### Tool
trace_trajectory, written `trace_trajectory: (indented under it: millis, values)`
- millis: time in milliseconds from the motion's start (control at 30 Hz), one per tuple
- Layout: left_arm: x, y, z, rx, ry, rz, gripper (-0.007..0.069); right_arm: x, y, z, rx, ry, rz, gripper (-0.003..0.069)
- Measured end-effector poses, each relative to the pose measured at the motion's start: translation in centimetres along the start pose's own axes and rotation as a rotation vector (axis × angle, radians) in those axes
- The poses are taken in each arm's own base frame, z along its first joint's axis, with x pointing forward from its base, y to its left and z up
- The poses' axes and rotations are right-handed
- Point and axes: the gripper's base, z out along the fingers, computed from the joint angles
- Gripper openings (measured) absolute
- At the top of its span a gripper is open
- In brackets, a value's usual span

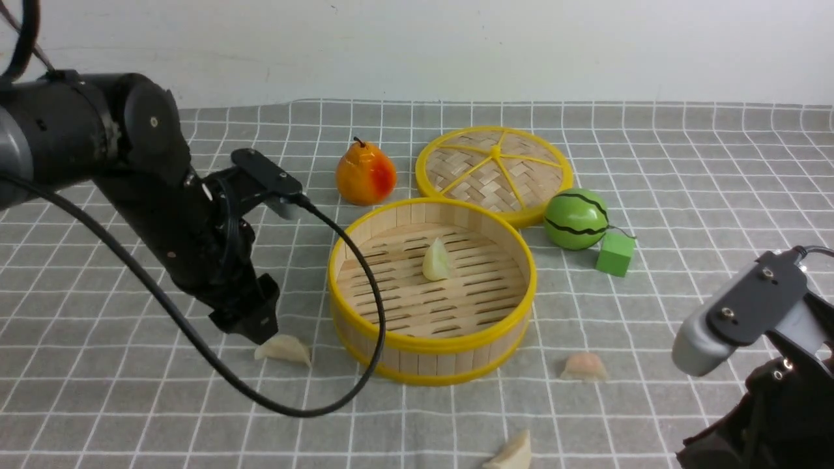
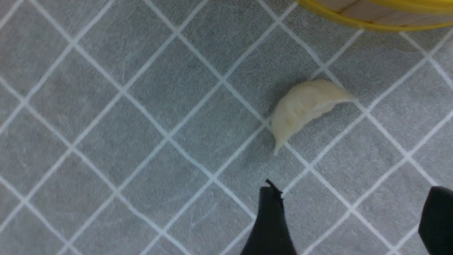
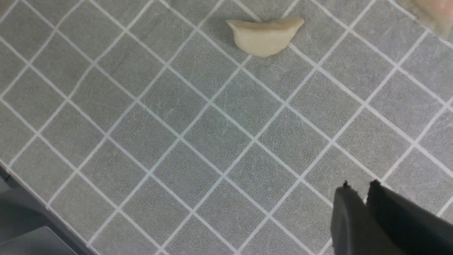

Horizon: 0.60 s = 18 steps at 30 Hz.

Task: Put the dumplings into the steamer on the table with the grey tablecloth.
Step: 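Reach for and grasp a dumpling on the table with the left gripper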

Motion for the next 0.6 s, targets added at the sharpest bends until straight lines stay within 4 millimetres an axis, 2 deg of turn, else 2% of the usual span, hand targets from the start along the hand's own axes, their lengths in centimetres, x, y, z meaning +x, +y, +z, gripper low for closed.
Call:
trace_trajectory:
  millis: [167,367,500,600]
  values:
    - [-0.3,0.4,3.7,0.031,0.01,0.027,0.0503,0.0,0.0,0.0,0.001,-0.001,-0.001,0.0076]
    - [-0.1,0.5,7.0,0.078,0.034,0.103,0.0503,0.0,-0.1,0.0,0.01,-0.002,-0.007,0.0083]
    - [-0.1,0.6,7.6,0.077,0.03,0.131,0.0476,0.0,-0.2,0.0,0.02,0.001,-0.017,0.0086]
    - [-0.2,0.7,7.7,0.066,0.02,0.137,0.0396,0.0,-0.2,0.0,0.024,-0.001,-0.02,0.009]
